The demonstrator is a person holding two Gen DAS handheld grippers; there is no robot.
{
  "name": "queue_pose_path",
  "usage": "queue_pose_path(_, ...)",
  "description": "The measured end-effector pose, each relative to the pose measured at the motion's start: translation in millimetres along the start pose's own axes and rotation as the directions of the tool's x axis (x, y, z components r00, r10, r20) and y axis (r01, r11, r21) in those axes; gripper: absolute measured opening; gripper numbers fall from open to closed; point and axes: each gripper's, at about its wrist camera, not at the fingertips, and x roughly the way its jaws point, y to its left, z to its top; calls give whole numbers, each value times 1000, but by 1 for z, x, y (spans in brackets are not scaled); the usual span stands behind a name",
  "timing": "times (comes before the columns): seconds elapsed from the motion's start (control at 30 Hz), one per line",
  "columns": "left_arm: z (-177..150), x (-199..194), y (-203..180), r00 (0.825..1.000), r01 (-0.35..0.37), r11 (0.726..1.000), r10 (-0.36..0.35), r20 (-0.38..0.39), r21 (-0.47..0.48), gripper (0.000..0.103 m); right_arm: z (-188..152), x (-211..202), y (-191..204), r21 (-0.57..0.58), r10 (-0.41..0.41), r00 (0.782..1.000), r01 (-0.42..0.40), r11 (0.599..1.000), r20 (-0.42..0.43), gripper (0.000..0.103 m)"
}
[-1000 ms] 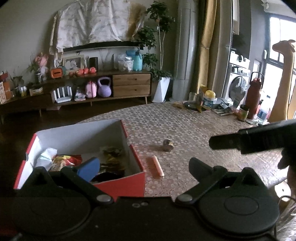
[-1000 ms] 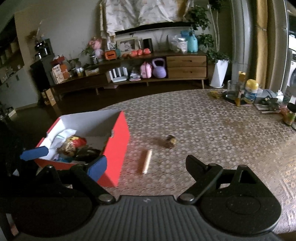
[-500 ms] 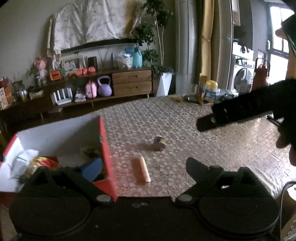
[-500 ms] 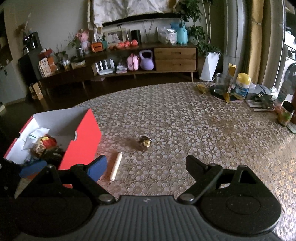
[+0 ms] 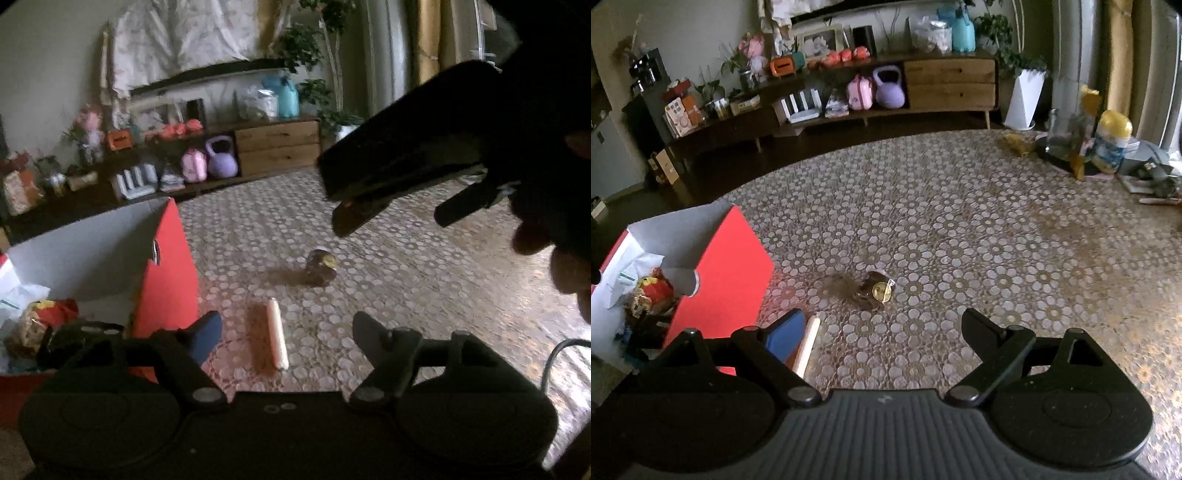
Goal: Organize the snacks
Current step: 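Grasp the pink-white stick with the left gripper while the right grasps the round gold-labeled packet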
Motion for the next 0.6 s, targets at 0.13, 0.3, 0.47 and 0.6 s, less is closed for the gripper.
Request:
queue_pose_path(0.13,0,-3,-15,1000,-3,1000,2,20,19,59,5,20,-3,-6,9,1000,-9,1000,-24,92)
queue_pose_path(0.3,-1,14,-18,996,-77,997,77,-46,3,59,10,36,-7,-13,23,999,-24,1000,-47,92)
queue_pose_path(0.47,-2,41,-9,977,-137,989,126,-172,-54,58,16,56,-10,0,38,996,-38,999,-78,80)
queue_pose_path(0.6,-1,49,-4,974,-133,988,117,-192,-77,58,20,70,-10,31,46,995,-43,999,-84,74)
